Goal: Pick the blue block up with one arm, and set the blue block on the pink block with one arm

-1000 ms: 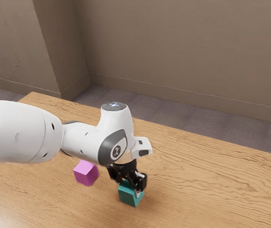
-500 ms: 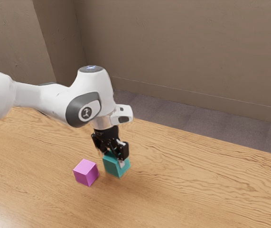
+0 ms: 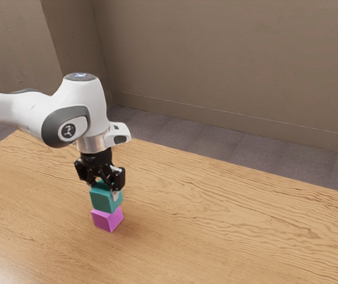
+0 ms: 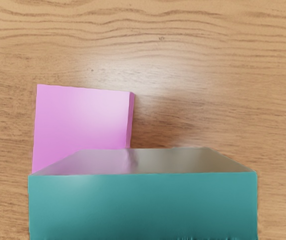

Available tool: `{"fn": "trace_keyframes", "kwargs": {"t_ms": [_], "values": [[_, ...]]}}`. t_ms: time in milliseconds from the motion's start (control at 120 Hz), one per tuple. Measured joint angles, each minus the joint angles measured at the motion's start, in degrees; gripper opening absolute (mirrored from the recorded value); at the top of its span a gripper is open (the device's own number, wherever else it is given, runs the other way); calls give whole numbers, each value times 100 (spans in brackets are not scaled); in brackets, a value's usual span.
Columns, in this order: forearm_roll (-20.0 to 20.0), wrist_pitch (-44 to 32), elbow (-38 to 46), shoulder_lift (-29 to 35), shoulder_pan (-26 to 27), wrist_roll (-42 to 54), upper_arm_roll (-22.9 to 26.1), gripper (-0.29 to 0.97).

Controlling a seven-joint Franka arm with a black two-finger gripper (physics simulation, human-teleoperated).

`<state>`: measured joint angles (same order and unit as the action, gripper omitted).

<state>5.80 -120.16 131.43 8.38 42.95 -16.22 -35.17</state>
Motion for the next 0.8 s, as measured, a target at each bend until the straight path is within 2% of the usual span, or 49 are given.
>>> {"fn": "trace_keyframes", "kwargs": {"t_ms": [317, 800], "values": [[138, 62, 214, -5, -249, -567, -7, 36], [361, -421, 236, -84, -364, -565, 2, 36]]}}
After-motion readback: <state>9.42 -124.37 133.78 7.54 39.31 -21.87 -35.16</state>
